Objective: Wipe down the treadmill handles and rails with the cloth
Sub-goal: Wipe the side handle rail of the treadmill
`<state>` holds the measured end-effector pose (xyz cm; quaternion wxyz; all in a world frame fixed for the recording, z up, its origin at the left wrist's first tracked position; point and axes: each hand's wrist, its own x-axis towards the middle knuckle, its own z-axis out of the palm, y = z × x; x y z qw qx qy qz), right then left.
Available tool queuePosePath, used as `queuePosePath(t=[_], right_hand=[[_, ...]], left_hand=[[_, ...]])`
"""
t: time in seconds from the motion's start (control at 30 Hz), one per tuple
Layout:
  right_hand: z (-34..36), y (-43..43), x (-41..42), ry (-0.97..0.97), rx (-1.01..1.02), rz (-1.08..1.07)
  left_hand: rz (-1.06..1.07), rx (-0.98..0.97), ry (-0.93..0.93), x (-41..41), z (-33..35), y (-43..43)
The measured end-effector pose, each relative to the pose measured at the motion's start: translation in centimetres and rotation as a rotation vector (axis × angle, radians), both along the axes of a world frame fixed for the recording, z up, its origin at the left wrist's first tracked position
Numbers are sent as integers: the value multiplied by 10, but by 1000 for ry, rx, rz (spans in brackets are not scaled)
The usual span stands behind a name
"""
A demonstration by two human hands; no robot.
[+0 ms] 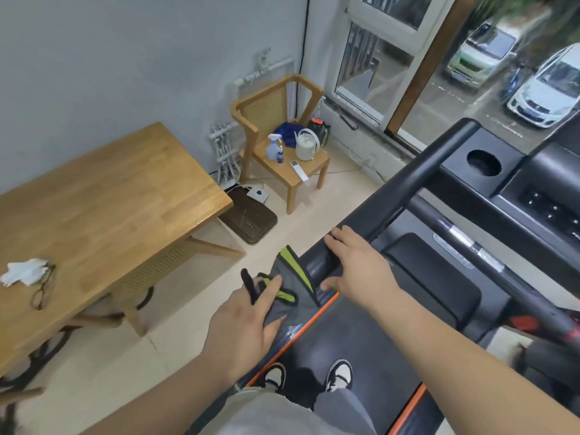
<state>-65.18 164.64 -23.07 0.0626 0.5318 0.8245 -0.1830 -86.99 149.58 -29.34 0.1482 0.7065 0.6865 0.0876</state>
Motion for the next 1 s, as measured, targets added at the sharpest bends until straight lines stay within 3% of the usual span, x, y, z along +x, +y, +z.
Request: queuePosePath(t=[0.07,0.2,0.27,0.4,0.5,0.57,0.67,0.73,0.83,1.0], right_hand=[[3,1,-7,-31,55,2],[14,6,-21,-176,41,25],[18,9,-25,-235,54,50],[19,17,-28,-295,93,93],[19,21,-27,-290,69,87],[20,22,-28,-293,64,79],[19,22,-32,-313,84,92],[19,21,-33,-322,82,88],[19,22,-33,-328,74,84],[18,24,-29,-290,73,70]], left_hand=[[35,-55,-35,7,0,34],[194,-428,-468,19,1,110],[211,-399,-421,20,2,102],[89,-90,-170,4,12,15],[79,-104,-82,-5,11,-2],[110,-163,-165,-5,4,30],[184,-481,-395,-6,-7,96],[267,-528,-494,-3,-12,107],[270,-413,-470,-7,-3,65],[31,-131,-227,-19,10,-3]])
